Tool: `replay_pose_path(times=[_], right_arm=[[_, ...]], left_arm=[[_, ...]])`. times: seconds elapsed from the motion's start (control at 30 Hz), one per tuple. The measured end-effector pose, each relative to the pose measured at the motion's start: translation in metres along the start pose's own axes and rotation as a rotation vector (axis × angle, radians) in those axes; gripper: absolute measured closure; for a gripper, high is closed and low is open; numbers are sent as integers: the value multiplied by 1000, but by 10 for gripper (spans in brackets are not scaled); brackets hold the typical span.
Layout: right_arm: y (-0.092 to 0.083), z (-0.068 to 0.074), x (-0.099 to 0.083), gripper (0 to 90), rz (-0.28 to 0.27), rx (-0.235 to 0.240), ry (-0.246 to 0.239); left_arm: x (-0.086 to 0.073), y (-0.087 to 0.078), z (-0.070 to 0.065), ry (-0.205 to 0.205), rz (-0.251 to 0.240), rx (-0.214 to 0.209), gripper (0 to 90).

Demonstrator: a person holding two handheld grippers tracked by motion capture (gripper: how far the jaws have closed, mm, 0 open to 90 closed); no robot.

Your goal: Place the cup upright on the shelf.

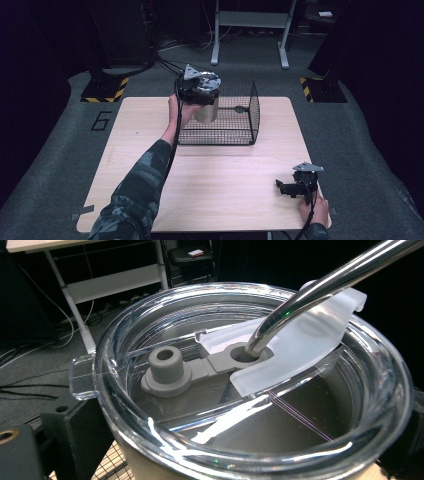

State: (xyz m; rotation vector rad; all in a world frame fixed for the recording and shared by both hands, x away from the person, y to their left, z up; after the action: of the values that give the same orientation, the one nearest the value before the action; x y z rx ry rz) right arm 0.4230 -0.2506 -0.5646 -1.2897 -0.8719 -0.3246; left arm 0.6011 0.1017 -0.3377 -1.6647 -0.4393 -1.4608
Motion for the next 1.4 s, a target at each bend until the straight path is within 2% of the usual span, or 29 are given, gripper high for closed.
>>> replay_pose_path(times=[0.23,0.33,0.83,1.4], right_arm=[[0,0,0,0,0,0,0],[0,0,0,0,-2,0,-2],[0,0,0,0,-4,-2,-1],[0,0,0,0,-9,-3,-2]], left_arm=[[-5,11,-1,-34,1,15,40],[-8,16,0,-23,20,24,40],[-22,36,-1,-49,62,42,40],[-39,53,-5,-76,115,39,40]])
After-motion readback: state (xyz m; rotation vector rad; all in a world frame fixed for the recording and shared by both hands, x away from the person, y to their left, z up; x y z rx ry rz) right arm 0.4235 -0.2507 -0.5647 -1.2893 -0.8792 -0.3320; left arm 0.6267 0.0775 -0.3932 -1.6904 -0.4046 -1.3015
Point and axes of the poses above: each handheld gripper's, and its own axes: y roughly forward along the jaws, x roughly out of its top, z roughly to its left, the point moved 5 cm from there along y, roughly forward along the jaws, and after that the axes turned 1 degree about y, right-handed, at the moved point
